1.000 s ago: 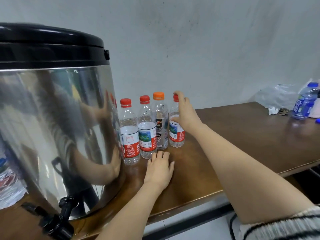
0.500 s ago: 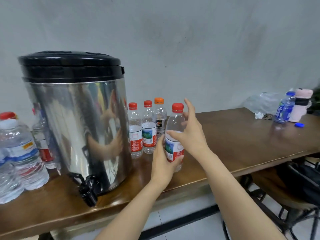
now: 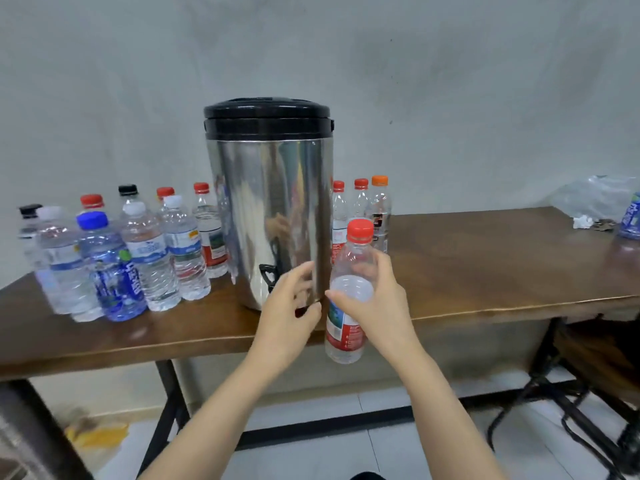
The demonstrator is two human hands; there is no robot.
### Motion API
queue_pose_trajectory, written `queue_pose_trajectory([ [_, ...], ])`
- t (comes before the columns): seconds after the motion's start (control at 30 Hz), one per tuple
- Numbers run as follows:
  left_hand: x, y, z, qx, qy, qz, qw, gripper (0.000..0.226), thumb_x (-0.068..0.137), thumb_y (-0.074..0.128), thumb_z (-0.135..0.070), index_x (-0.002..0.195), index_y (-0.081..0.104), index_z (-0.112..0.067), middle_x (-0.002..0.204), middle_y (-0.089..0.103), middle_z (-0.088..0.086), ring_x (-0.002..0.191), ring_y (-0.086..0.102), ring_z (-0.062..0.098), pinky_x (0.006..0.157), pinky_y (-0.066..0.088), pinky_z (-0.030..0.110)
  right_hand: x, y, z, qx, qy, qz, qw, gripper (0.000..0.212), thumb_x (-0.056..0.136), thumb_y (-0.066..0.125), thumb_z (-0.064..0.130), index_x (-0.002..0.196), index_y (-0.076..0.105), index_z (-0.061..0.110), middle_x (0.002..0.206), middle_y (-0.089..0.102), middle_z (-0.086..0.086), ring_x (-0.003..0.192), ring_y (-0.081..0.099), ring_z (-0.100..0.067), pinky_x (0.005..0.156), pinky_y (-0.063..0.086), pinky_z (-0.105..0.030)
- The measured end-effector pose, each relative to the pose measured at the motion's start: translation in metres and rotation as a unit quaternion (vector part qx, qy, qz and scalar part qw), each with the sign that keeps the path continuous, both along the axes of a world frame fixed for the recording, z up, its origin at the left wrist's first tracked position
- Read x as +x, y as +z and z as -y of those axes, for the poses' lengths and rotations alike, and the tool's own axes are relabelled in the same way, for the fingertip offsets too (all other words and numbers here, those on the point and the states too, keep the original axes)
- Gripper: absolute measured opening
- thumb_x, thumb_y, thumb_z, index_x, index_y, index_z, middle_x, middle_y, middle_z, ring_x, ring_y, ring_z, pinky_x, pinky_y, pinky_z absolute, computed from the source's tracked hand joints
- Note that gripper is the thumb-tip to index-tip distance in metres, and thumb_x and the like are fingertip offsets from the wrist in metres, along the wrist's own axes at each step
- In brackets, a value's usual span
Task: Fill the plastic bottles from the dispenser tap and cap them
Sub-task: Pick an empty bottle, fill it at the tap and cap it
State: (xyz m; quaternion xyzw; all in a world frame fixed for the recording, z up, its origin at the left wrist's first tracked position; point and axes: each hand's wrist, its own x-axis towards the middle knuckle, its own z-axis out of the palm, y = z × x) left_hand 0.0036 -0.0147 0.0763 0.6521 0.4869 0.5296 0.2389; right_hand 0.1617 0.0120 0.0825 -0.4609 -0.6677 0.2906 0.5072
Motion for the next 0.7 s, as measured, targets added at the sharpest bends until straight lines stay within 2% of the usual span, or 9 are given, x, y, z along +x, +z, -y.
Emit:
queue_pose_trajectory([
  [0.07,-0.017,0.021,0.013,0.017,-0.01,0.051,0.998,0.048,0.098,0.052,0.0,0.137,0.045,-0.026,0.132,0.056,-0.01,0.121,0.052,-0.005,0.096,0.043,0.008,-0.02,-0.007,0.011,0.008,0.008,0.008,1.0,0.079,0.071,0.084,0.037,0.135,0.037,0.04,0.13,0.056,0.015,0.12,0.053,-0.007,0.099,0.047,-0.032],
  [0.17,-0.04,0.045,0.024,0.015,-0.04,0.026,0.999,0.044,0.103,0.046,-0.015,0.145,0.04,-0.027,0.138,0.051,-0.019,0.129,0.045,-0.008,0.105,0.037,0.01,-0.051,-0.018,0.025,0.008,0.038,0.032,0.999,0.082,0.072,0.085,0.038,0.139,0.038,0.039,0.129,0.051,0.021,0.12,0.047,-0.001,0.1,0.043,-0.027],
  [0.23,-0.053,0.05,0.027,0.009,-0.051,0.002,0.999,0.043,0.104,0.045,-0.018,0.147,0.042,-0.024,0.144,0.05,-0.015,0.133,0.043,-0.006,0.109,0.035,0.013,-0.068,-0.025,0.03,-0.005,0.063,0.046,0.997,0.086,0.071,0.085,0.039,0.141,0.036,0.043,0.129,0.051,0.025,0.12,0.046,0.003,0.1,0.042,-0.025],
  [0.3,-0.065,0.047,0.029,0.007,-0.053,0.002,0.999,0.038,0.103,0.046,-0.012,0.141,0.051,-0.019,0.139,0.057,-0.009,0.13,0.049,-0.002,0.108,0.038,0.017,-0.083,-0.031,0.033,-0.019,0.078,0.066,0.995,0.091,0.071,0.085,0.04,0.145,0.032,0.044,0.137,0.051,0.022,0.125,0.046,-0.001,0.101,0.043,-0.026],
  [0.4,-0.077,0.039,0.032,0.007,-0.03,0.029,0.999,0.033,0.099,0.052,-0.003,0.127,0.062,-0.016,0.124,0.068,-0.002,0.121,0.059,0.004,0.103,0.045,0.021,-0.099,-0.039,0.036,-0.028,0.08,0.079,0.993,0.094,0.072,0.084,0.043,0.147,0.028,0.046,0.141,0.05,0.017,0.129,0.047,-0.007,0.103,0.044,-0.031],
  [0.53,-0.087,0.035,0.032,0.03,0.039,0.062,0.997,0.031,0.093,0.061,0.002,0.111,0.069,-0.021,0.104,0.073,-0.008,0.098,0.068,0.0,0.087,0.051,0.016,-0.114,-0.043,0.043,-0.023,0.065,0.086,0.994,0.094,0.074,0.083,0.042,0.15,0.026,0.044,0.14,0.051,0.014,0.127,0.048,-0.009,0.1,0.045,-0.032],
  [0.63,-0.093,0.032,0.027,0.021,0.087,0.082,0.993,0.026,0.088,0.068,0.0,0.105,0.072,-0.019,0.098,0.074,-0.005,0.089,0.069,0.002,0.087,0.054,0.02,-0.124,-0.044,0.048,-0.011,0.049,0.117,0.992,0.092,0.078,0.08,0.04,0.152,0.024,0.04,0.144,0.048,0.011,0.129,0.048,-0.014,0.098,0.045,-0.033],
  [0.7,-0.096,0.027,0.025,0.026,0.133,0.063,0.989,0.023,0.082,0.076,-0.007,0.103,0.075,-0.017,0.096,0.074,-0.004,0.081,0.068,-0.003,0.08,0.054,0.015,-0.13,-0.045,0.049,0.007,0.028,0.138,0.99,0.091,0.08,0.079,0.039,0.152,0.023,0.038,0.148,0.044,0.011,0.13,0.048,-0.016,0.095,0.045,-0.033],
])
